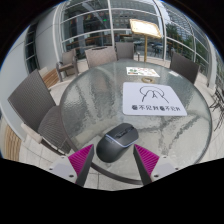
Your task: Arrange mouse
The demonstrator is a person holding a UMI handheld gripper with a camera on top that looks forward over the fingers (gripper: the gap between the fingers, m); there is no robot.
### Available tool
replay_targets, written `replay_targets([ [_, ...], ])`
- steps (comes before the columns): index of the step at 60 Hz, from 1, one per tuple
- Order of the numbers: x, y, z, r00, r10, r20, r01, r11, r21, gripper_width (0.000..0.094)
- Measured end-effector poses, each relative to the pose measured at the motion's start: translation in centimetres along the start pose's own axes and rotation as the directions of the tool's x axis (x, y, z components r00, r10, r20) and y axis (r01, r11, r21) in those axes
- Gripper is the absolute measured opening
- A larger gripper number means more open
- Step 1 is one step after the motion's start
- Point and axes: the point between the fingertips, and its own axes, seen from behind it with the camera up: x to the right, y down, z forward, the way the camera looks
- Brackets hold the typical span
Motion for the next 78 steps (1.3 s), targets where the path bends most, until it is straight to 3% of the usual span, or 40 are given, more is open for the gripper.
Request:
replay_targets([
  [11,-1.6,-2.9,3.0,0.999,-0.04,0.023,0.04,0.999,-0.001,0.0777],
  [17,-2.0,-3.7,4.2,0.998,-0.058,0.006,0.058,0.998,-0.009,0.0689],
  [23,-2.1,-4.4,4.8,0.998,-0.055,-0.009,0.054,0.998,-0.007,0.0485],
  [30,-2.1,-4.6,5.1,0.999,-0.033,-0.007,0.033,0.999,-0.017,0.046],
  [34,-2.0,-4.7,5.1,1.0,-0.005,-0.012,0.005,1.0,-0.015,0.0399],
  [40,-1.9,-4.6,5.3,0.999,-0.029,-0.04,0.026,0.998,-0.06,0.0303],
  [44,-2.4,-4.9,4.8,0.999,-0.021,-0.031,0.018,0.995,-0.095,0.0298],
  [50,-2.9,-10.3,1.8,0.997,-0.067,-0.029,0.066,0.997,-0.027,0.03],
  [65,2.1,-31.5,-7.7,0.984,-0.099,-0.147,0.14,0.943,0.301,0.0301],
  [72,6.8,-36.4,-6.8,0.982,-0.072,-0.174,0.13,0.928,0.348,0.03],
  [78,10.7,-34.5,-3.2,0.981,-0.051,-0.19,0.106,0.95,0.295,0.0299],
])
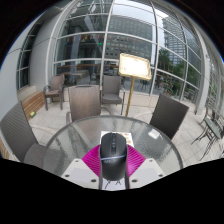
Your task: Arrange mouse
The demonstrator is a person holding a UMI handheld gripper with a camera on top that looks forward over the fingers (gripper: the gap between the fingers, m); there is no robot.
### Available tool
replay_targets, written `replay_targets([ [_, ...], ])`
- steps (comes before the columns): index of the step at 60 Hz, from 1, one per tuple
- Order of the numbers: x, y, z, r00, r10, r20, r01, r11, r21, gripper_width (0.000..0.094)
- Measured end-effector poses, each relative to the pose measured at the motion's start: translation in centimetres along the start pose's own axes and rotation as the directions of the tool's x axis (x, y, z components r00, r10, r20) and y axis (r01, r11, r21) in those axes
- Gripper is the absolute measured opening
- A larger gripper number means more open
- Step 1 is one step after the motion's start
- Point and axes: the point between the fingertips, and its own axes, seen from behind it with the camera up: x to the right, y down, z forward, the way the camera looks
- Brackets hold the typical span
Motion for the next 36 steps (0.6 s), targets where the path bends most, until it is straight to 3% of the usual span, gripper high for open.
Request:
replay_targets([
  [12,3.8,10.8,8.3,0.999,0.038,0.012,-0.034,0.973,-0.228,0.0296],
  [19,4.0,17.0,10.7,0.998,0.056,0.02,-0.047,0.948,-0.315,0.0298],
  [29,3.8,22.9,11.3,0.999,0.036,0.041,-0.016,0.912,-0.41,0.0298],
  [36,3.8,23.0,11.4,0.997,0.07,0.044,-0.048,0.923,-0.382,0.0314],
])
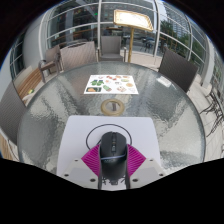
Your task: Arrange mouse
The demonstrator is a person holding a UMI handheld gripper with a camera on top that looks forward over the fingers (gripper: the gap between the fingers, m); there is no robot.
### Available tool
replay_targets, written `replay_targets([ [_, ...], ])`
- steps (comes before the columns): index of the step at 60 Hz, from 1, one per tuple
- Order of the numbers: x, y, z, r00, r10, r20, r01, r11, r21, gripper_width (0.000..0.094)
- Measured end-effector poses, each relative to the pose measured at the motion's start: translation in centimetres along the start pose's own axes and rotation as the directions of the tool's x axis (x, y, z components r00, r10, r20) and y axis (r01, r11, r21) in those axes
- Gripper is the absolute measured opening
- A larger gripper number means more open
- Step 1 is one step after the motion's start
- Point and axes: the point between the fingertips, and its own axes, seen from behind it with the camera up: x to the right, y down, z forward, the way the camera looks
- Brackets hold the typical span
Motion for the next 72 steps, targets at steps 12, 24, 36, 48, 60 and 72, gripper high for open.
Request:
replay_targets([
  [12,-0.2,0.1,0.3,0.999,0.018,0.042,-0.017,1.0,-0.004,0.0492],
  [24,-0.7,-2.8,-3.0,0.999,-0.029,0.026,0.028,0.999,0.019,0.0739],
  [36,-1.4,-8.2,-11.9,1.0,0.003,-0.001,-0.002,0.988,0.157,0.0751],
  [48,-2.5,-9.5,-21.5,0.999,0.041,-0.03,-0.031,0.965,0.26,0.0752],
  [60,-4.1,-7.1,-28.1,0.997,0.064,-0.051,-0.046,0.952,0.302,0.0749],
  [72,-6.0,-3.8,-30.8,0.997,0.033,-0.072,-0.011,0.96,0.279,0.075],
])
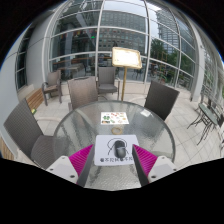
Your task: Arrange mouse
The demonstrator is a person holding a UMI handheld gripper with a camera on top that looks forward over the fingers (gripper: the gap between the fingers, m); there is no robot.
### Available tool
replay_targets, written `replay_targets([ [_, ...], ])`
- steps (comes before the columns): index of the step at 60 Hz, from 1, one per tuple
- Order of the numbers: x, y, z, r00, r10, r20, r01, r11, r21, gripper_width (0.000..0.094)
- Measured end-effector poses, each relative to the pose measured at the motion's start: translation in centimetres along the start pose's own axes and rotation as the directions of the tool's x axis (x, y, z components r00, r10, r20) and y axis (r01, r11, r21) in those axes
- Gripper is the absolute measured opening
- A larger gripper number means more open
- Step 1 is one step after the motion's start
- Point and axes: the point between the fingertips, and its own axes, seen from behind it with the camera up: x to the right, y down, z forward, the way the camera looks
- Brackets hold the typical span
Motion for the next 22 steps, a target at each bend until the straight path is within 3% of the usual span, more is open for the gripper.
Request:
replay_targets([
  [22,-1.5,0.7,-2.6,1.0,0.004,-0.009,-0.004,1.0,0.003,0.0752],
])
